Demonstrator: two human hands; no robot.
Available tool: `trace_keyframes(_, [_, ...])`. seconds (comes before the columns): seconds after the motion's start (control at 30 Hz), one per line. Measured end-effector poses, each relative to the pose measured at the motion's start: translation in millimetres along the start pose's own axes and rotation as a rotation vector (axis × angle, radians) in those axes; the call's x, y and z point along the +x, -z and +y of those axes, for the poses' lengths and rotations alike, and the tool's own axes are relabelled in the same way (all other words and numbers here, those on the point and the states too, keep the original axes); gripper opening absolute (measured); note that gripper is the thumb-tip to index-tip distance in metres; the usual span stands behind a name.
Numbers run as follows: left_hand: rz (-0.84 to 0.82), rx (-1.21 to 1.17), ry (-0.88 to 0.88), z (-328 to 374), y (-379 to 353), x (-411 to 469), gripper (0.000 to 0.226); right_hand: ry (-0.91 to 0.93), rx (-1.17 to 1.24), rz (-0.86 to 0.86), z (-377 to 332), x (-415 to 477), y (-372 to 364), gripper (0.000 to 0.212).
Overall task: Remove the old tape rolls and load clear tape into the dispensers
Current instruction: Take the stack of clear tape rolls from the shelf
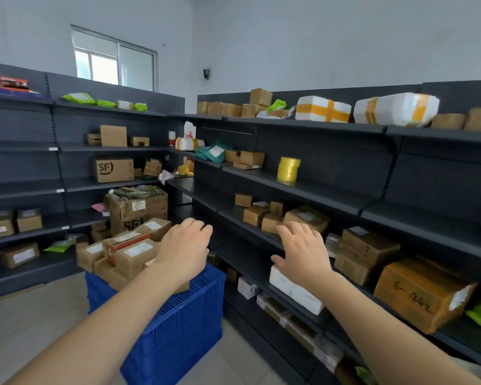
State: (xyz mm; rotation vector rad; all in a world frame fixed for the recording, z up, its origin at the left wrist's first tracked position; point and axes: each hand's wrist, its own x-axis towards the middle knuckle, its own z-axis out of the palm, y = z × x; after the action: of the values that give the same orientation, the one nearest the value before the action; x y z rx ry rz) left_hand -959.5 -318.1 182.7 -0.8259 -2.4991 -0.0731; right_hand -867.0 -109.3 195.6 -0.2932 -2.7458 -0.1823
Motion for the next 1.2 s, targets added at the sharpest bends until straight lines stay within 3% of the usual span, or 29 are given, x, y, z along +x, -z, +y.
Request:
trace_keyframes(0.27, [0.007, -0.038, -0.064, -15, -69, 128, 0.047, -0.05, -0.04, 0.024, 37, 118, -40, 0.059])
trace_keyframes(1.2, [0.073, -0.214, -0.246, 19, -287, 590, 0.04, -0.182, -0.188, 0.051, 232, 517, -191, 0.058])
